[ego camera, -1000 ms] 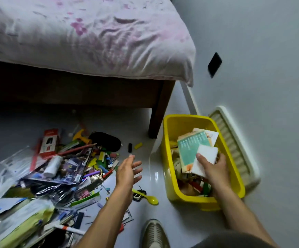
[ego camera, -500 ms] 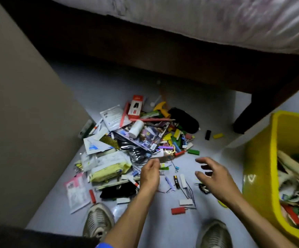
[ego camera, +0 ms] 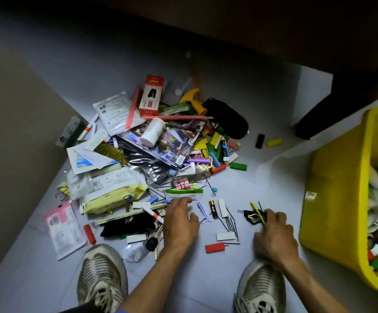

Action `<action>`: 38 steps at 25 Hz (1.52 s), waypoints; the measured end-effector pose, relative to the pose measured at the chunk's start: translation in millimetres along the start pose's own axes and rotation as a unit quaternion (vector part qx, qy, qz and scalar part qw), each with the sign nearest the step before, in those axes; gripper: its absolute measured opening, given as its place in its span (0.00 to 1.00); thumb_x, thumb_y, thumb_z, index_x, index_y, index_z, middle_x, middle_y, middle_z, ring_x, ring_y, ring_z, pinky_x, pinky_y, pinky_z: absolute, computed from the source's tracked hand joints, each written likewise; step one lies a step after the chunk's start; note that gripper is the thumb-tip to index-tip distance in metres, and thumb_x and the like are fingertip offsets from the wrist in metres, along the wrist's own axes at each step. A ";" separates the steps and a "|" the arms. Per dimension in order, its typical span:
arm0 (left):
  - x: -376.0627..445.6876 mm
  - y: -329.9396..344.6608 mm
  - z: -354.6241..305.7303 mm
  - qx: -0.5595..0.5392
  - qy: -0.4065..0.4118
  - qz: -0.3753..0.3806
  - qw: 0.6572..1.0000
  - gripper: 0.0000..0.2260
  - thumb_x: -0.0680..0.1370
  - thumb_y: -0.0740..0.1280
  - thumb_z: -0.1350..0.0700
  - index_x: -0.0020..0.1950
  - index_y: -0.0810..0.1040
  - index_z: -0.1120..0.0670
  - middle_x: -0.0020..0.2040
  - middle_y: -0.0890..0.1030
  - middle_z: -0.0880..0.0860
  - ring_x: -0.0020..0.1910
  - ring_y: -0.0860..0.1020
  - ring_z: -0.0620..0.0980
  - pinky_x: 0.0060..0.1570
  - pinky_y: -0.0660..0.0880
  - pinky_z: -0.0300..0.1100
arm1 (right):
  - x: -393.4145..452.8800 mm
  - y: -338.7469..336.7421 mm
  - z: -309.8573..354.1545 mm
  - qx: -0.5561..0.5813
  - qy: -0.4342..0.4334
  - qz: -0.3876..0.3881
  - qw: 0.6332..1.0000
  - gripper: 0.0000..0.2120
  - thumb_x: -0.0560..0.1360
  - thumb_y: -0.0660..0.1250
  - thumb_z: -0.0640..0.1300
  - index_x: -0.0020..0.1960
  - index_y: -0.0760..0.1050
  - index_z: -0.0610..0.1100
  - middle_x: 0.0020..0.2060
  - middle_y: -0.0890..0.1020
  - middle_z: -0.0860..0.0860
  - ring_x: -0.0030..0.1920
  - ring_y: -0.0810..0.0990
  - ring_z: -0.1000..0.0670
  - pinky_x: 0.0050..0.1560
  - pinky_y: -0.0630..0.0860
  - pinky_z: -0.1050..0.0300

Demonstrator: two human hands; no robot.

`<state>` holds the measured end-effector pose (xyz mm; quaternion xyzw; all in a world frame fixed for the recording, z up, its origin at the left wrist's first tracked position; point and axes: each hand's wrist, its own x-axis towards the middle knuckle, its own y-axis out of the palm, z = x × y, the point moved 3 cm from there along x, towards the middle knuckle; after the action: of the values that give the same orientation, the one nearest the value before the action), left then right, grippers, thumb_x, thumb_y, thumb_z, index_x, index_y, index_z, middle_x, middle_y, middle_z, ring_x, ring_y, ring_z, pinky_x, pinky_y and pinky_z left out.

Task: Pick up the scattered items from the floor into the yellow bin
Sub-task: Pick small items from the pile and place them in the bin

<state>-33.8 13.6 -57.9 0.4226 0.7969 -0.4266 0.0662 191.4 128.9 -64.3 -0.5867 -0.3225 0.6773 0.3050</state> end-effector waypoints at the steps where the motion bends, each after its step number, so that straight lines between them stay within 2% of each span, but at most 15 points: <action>1: 2.6 -2.9 -1.2 0.059 0.035 -0.020 0.997 0.21 0.76 0.65 0.60 0.69 0.73 0.51 0.64 0.73 0.50 0.62 0.71 0.50 0.60 0.73 0.46 | 2.2 3.1 -0.2 0.022 -0.009 -0.006 1.000 0.19 0.73 0.66 0.44 0.63 0.66 0.46 0.59 0.70 0.44 0.53 0.73 0.38 0.48 0.73 0.47; 4: 19.1 -13.2 -3.3 0.203 0.091 -0.040 0.974 0.28 0.76 0.64 0.61 0.75 0.64 0.47 0.73 0.65 0.50 0.67 0.64 0.53 0.64 0.66 0.49 | 4.9 5.9 16.1 0.114 -0.045 -0.019 0.992 0.09 0.74 0.68 0.43 0.49 0.68 0.46 0.47 0.78 0.44 0.46 0.76 0.39 0.43 0.70 0.52; 7: 32.9 -18.5 -5.5 0.264 0.119 -0.051 0.956 0.26 0.77 0.63 0.62 0.73 0.64 0.46 0.68 0.70 0.49 0.60 0.66 0.52 0.53 0.61 0.46 | 5.4 12.4 38.1 0.167 -0.071 -0.008 0.983 0.11 0.74 0.69 0.43 0.41 0.66 0.47 0.35 0.76 0.50 0.36 0.74 0.45 0.37 0.69 0.52; 10: 40.1 -19.5 -9.3 0.306 0.127 -0.053 0.942 0.24 0.75 0.63 0.63 0.67 0.66 0.44 0.62 0.75 0.48 0.56 0.66 0.51 0.45 0.53 0.44 | 5.3 14.0 52.9 0.210 -0.104 -0.014 0.972 0.12 0.76 0.68 0.45 0.38 0.67 0.51 0.30 0.74 0.54 0.32 0.72 0.53 0.33 0.67 0.60; 13: 45.3 -19.9 -10.5 0.320 0.148 -0.050 0.935 0.16 0.79 0.64 0.54 0.67 0.70 0.43 0.61 0.78 0.47 0.56 0.68 0.52 0.47 0.55 0.46 | 6.8 10.3 57.0 0.257 -0.120 -0.040 0.958 0.07 0.79 0.64 0.45 0.42 0.72 0.52 0.31 0.77 0.53 0.33 0.75 0.50 0.33 0.67 0.64; 15: 41.3 -21.1 -10.9 0.263 0.146 -0.043 0.953 0.18 0.79 0.64 0.51 0.69 0.72 0.46 0.58 0.80 0.50 0.55 0.72 0.53 0.50 0.63 0.47 | 4.2 4.9 57.4 0.238 -0.132 -0.077 0.959 0.05 0.79 0.63 0.44 0.44 0.73 0.50 0.36 0.78 0.51 0.38 0.76 0.45 0.34 0.68 0.57; 17: 33.1 -21.3 -7.9 0.096 0.087 -0.025 0.991 0.11 0.78 0.67 0.51 0.59 0.77 0.50 0.50 0.81 0.52 0.48 0.76 0.53 0.45 0.70 0.44 | 5.5 0.9 59.7 0.177 -0.143 -0.098 0.969 0.03 0.78 0.63 0.47 0.49 0.73 0.47 0.44 0.78 0.48 0.44 0.77 0.42 0.38 0.67 0.54; 18: 27.7 -20.0 -1.6 0.011 0.038 -0.012 0.999 0.05 0.78 0.68 0.51 0.52 0.77 0.50 0.47 0.81 0.51 0.45 0.77 0.51 0.42 0.71 0.43 | 6.3 0.3 61.8 0.148 -0.136 -0.087 0.976 0.08 0.77 0.64 0.50 0.52 0.73 0.47 0.47 0.76 0.48 0.46 0.77 0.42 0.40 0.69 0.54; 21: 6.6 -16.1 15.5 -0.165 -0.102 0.013 0.981 0.03 0.76 0.67 0.56 0.46 0.74 0.50 0.42 0.81 0.50 0.42 0.79 0.52 0.42 0.75 0.46 | 15.8 5.5 73.3 0.086 -0.114 -0.050 0.989 0.19 0.75 0.66 0.57 0.60 0.70 0.47 0.54 0.74 0.47 0.50 0.77 0.41 0.44 0.72 0.51; 25: -13.3 -7.7 20.7 -0.179 -0.146 0.022 0.973 0.11 0.74 0.65 0.61 0.36 0.67 0.52 0.29 0.75 0.47 0.27 0.74 0.44 0.30 0.70 0.39 | 26.2 15.1 89.0 0.093 -0.132 -0.019 0.987 0.09 0.77 0.64 0.51 0.49 0.68 0.46 0.44 0.80 0.46 0.39 0.73 0.44 0.36 0.66 0.54; 27: -11.6 -0.9 19.8 -0.199 -0.173 0.017 0.964 0.10 0.73 0.62 0.65 0.36 0.65 0.53 0.31 0.75 0.52 0.27 0.75 0.47 0.30 0.71 0.43 | 27.8 15.3 85.1 0.145 -0.119 -0.004 0.982 0.08 0.78 0.63 0.49 0.48 0.67 0.46 0.43 0.79 0.46 0.38 0.72 0.46 0.36 0.65 0.54; 30: -0.3 9.2 6.4 -0.101 -0.136 0.005 0.986 0.06 0.73 0.65 0.57 0.42 0.68 0.50 0.38 0.77 0.48 0.36 0.75 0.51 0.37 0.71 0.45 | 22.8 10.7 72.6 0.237 -0.119 -0.014 0.964 0.04 0.79 0.63 0.45 0.51 0.70 0.46 0.41 0.79 0.50 0.39 0.75 0.48 0.37 0.66 0.56; 33: 10.1 27.6 -18.9 0.048 -0.066 0.021 0.996 0.16 0.72 0.70 0.41 0.54 0.72 0.46 0.51 0.78 0.45 0.48 0.79 0.52 0.46 0.74 0.45 | 14.0 5.0 57.0 0.315 -0.098 0.001 0.944 0.06 0.78 0.63 0.41 0.51 0.71 0.51 0.38 0.80 0.53 0.37 0.80 0.51 0.36 0.74 0.56; 35: 19.3 44.2 -31.1 0.113 -0.030 0.025 0.993 0.21 0.72 0.71 0.40 0.58 0.72 0.50 0.53 0.78 0.49 0.51 0.78 0.54 0.47 0.75 0.48 | 12.3 1.0 49.6 0.325 -0.079 0.017 0.942 0.06 0.76 0.62 0.40 0.46 0.72 0.51 0.37 0.81 0.51 0.36 0.81 0.49 0.35 0.77 0.54; 38: 30.6 54.3 -34.2 0.130 0.010 0.029 0.991 0.14 0.73 0.73 0.47 0.50 0.72 0.52 0.47 0.79 0.52 0.43 0.76 0.53 0.39 0.70 0.46 | 16.6 -3.5 50.0 0.245 -0.086 0.001 0.966 0.05 0.73 0.65 0.42 0.40 0.71 0.49 0.34 0.79 0.53 0.35 0.76 0.50 0.32 0.68 0.56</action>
<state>-4.8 72.8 -84.6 0.4550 0.7227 -0.5201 0.0151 139.8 140.3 -66.3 -0.4341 -0.1709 0.7838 0.4099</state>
